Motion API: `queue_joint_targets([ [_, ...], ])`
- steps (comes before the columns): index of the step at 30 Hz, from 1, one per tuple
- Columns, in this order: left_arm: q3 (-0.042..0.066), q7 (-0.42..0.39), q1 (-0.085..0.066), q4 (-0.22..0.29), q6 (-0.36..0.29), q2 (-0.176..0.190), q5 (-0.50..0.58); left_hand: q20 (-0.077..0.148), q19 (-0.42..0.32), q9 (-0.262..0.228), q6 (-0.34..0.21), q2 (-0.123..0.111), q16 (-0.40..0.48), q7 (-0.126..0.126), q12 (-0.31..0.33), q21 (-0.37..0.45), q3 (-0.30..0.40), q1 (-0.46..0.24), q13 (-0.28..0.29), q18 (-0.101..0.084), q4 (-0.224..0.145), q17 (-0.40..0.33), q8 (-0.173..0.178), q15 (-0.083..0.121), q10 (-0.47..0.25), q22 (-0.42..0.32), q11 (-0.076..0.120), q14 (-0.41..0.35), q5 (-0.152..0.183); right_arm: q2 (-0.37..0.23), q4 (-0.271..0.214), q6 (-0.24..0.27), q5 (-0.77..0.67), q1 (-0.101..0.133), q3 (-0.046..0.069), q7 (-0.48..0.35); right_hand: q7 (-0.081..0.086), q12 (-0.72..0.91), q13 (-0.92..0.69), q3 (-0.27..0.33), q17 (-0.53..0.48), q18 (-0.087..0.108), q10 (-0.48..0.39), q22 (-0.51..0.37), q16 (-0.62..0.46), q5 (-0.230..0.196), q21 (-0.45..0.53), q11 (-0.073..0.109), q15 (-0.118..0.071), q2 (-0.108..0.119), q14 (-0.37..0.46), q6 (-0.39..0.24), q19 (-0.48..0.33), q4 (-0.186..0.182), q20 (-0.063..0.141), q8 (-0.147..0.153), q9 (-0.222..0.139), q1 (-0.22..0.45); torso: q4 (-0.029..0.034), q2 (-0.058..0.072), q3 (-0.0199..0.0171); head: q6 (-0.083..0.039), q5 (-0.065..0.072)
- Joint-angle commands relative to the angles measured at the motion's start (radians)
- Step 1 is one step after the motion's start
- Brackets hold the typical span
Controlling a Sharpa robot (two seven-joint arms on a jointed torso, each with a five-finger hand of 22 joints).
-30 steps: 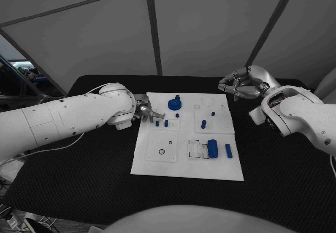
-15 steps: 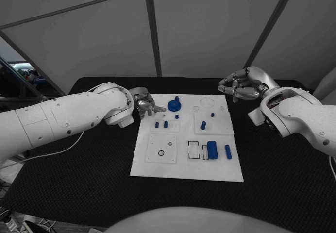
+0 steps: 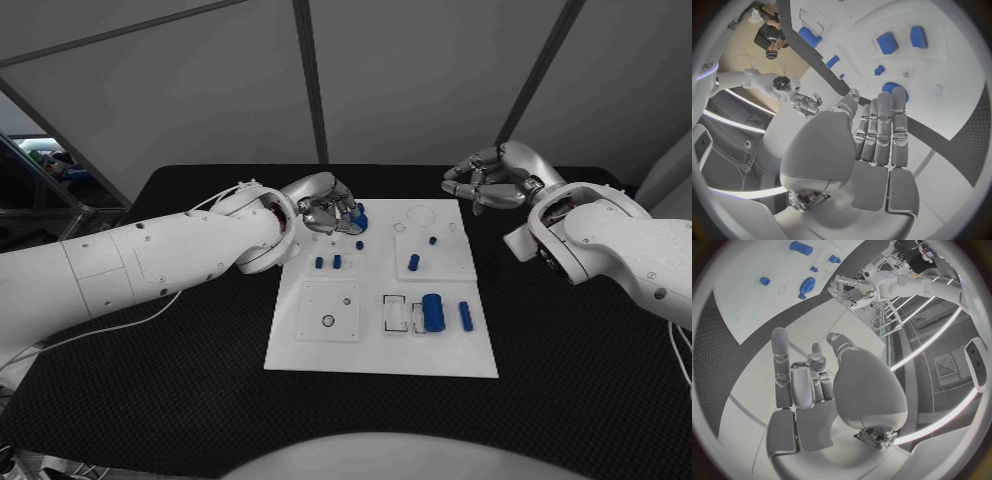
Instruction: Assemble the parts on the task board
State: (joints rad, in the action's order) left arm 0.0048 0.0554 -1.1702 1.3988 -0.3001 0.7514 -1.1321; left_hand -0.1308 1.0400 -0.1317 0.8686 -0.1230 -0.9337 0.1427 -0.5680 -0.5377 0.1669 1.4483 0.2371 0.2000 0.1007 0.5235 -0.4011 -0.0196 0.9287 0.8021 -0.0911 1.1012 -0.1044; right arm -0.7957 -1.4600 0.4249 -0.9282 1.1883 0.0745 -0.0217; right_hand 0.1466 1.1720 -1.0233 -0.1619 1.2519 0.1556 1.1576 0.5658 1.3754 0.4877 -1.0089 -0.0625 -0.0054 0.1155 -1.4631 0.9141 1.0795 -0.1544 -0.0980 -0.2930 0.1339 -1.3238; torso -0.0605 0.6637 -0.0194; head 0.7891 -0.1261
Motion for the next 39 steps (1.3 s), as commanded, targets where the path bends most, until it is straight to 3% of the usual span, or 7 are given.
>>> queue_joint_targets([
  [1,-0.001,-0.077,0.001,-0.015,-0.038,-0.018,-0.187,0.001,0.01,0.008,0.01,-0.012,-0.009,-0.001,0.009,0.004,0.01,-0.003,-0.012,-0.019,-0.002,-0.001,0.011,-0.005,-0.009,-0.001,0.0,0.002,0.0,0.002,0.0,-0.005,-0.002,0.001,0.001,-0.006,0.0,-0.001,0.001,-0.005,-0.001,0.018,-0.005,-0.002,-0.004,0.007,0.004,0.001,-0.006,0.002,-0.016,-0.004,-0.001,-0.003,0.001,-0.002,0.001,-0.005,0.0003,0.001,0.0009,-0.002,0.004],
  [9,-0.012,-0.049,0.003,-0.042,0.021,-0.053,-0.336,0.01,0.054,0.044,0.068,-0.038,-0.103,-0.022,0.019,-0.035,0.068,0.003,-0.071,-0.019,-0.021,0.014,0.061,0.005,0.02,0.03,0.007,0.038,-0.001,0.005,0.001,-0.006,-0.002,0.001,0.001,-0.006,-0.001,-0.001,0.001,-0.006,-0.001,0.019,-0.005,-0.002,-0.004,0.007,0.004,0.001,-0.006,0.001,-0.016,-0.004,-0.001,-0.003,0.001,-0.003,0.001,-0.006,0.0003,0.001,0.0009,-0.001,0.01],
  [13,-0.016,-0.03,0.003,-0.063,0.054,-0.071,-0.393,0.013,0.061,0.053,0.088,-0.045,-0.154,-0.026,0.022,-0.049,0.086,-0.005,-0.089,-0.018,-0.025,0.064,0.073,0.005,0.026,0.044,0.008,0.063,0.0,0.006,0.002,-0.006,-0.002,0.001,0.001,-0.006,-0.001,-0.001,0.001,-0.006,-0.001,0.019,-0.005,-0.002,-0.004,0.007,0.004,0.001,-0.006,0.001,-0.016,-0.004,-0.001,-0.003,0.001,-0.003,0.001,-0.006,0.0024,0.0,0.0007,-0.002,0.012],
  [19,-0.018,-0.014,0.002,-0.094,0.096,-0.095,-0.421,0.017,0.079,0.06,0.115,-0.051,-0.24,-0.029,0.018,-0.073,0.104,-0.023,-0.106,-0.018,-0.025,0.164,0.087,0.01,0.041,0.067,0.014,0.122,0.0,0.009,0.003,-0.006,-0.001,0.001,0.001,-0.007,-0.001,-0.001,0.001,-0.006,-0.001,0.019,-0.005,-0.002,-0.004,0.007,0.004,0.001,-0.006,0.001,-0.016,-0.004,-0.001,-0.003,0.001,-0.003,0.001,-0.006,0.0015,0.0,0.0019,-0.002,0.012],
  [26,-0.019,-0.006,0.001,-0.128,0.123,-0.122,-0.434,0.018,0.083,0.061,0.123,-0.051,-0.261,-0.029,0.022,-0.081,0.112,-0.027,-0.113,-0.018,-0.026,0.187,0.091,0.011,0.038,0.076,0.013,0.135,0.0,0.01,0.003,-0.006,0.0,0.001,0.001,-0.007,-0.001,-0.001,0.001,-0.006,-0.001,0.019,-0.005,-0.002,-0.004,0.007,0.004,0.001,-0.006,0.001,-0.016,-0.004,-0.001,-0.003,0.001,-0.003,0.001,-0.006,0.0019,0.0,0.0017,-0.004,0.013],
  [39,-0.023,-0.006,0.001,-0.169,0.132,-0.161,-0.437,0.026,0.103,0.063,0.151,-0.042,-0.341,-0.026,0.034,-0.116,0.159,-0.023,-0.136,-0.017,-0.036,0.292,0.108,0.02,0.075,0.11,0.024,0.196,0.002,0.012,0.002,-0.005,-0.001,0.001,0.001,-0.008,-0.001,0.0,0.0,-0.01,0.0,0.018,-0.004,-0.002,-0.003,0.008,0.005,0.002,-0.007,-0.001,-0.017,-0.005,0.0,-0.003,0.001,-0.005,0.002,-0.009,0.0013,0.0,0.0014,-0.005,0.013],
])
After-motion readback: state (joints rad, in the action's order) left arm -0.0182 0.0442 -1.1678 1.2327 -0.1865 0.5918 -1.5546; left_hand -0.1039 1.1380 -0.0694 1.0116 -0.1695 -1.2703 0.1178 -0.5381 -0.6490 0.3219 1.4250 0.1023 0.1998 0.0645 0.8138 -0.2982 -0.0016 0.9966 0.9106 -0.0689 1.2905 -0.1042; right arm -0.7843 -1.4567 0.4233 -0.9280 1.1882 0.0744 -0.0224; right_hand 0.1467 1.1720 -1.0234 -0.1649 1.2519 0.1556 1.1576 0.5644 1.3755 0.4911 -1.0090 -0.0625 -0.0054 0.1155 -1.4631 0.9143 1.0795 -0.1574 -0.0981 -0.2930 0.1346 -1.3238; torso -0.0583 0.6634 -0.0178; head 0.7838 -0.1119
